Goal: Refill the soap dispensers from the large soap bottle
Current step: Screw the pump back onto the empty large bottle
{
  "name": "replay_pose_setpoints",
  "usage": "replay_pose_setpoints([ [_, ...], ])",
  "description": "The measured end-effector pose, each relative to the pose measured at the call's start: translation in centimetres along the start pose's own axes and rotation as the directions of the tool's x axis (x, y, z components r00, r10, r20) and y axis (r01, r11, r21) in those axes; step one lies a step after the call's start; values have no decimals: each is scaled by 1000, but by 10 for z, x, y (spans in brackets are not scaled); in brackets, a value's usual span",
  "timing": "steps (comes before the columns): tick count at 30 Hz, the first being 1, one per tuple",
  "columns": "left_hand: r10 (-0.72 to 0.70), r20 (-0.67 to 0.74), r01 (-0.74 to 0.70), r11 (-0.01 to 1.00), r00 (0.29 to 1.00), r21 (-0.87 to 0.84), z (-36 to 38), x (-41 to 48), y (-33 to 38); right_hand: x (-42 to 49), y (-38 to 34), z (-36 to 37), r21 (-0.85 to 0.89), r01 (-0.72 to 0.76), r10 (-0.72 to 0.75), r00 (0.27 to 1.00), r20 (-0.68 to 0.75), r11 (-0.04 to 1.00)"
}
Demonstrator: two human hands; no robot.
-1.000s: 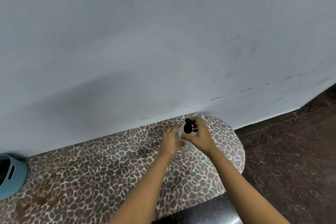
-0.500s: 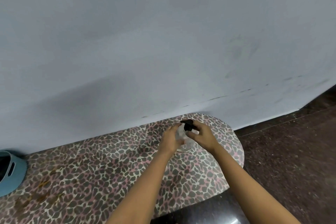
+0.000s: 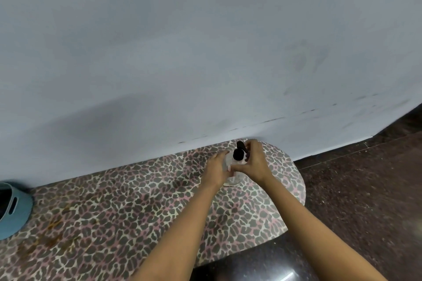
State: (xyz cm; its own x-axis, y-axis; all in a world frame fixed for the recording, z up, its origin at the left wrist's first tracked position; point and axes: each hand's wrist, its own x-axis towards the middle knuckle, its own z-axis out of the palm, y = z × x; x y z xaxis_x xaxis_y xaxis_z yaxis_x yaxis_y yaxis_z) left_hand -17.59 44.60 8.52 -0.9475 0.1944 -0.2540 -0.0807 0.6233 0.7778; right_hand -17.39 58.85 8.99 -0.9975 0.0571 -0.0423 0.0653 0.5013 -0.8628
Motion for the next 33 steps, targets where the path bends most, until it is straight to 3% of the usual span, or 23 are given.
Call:
replay_pose_setpoints([
  [4, -5, 19, 5, 1000, 1000, -17, -3, 0, 1, 2, 1, -12, 40, 69, -75, 976, 207, 997],
  [7, -13, 49, 14, 1000, 999, -19, -4, -1, 3, 3, -1, -15, 46, 23, -29, 991, 129, 999],
  [11, -5, 51, 7, 999, 999, -36, 0, -5, 10, 5, 0, -8, -124, -43, 43, 999, -8, 991],
  [13, -2, 24, 3, 998, 1000, -56, 3, -7, 12, 3, 0, -8, -122, -41, 44, 999, 17, 992],
  [18, -29, 1, 29, 996, 1000, -88, -1, -5, 13, 0, -2, -20, -39, 46, -35, 964, 262, 998],
  [21, -32, 1, 32, 998, 999, -62, -5, -5, 13, 2, -5, -22, 42, -30, 23, 987, 156, 999],
  [23, -30, 3, 31, 997, 1000, -71, -4, -7, 12, 5, -9, -19, -44, -50, 54, 994, 94, 998],
  [26, -42, 2, 42, 997, 999, -72, -3, -9, 12, 9, -14, -14, -174, 4, 16, 993, 115, 985],
  [33, -28, -11, 28, 997, 1000, -76, -8, -9, 7, 8, -15, -23, -47, 51, -41, 979, 202, 998],
])
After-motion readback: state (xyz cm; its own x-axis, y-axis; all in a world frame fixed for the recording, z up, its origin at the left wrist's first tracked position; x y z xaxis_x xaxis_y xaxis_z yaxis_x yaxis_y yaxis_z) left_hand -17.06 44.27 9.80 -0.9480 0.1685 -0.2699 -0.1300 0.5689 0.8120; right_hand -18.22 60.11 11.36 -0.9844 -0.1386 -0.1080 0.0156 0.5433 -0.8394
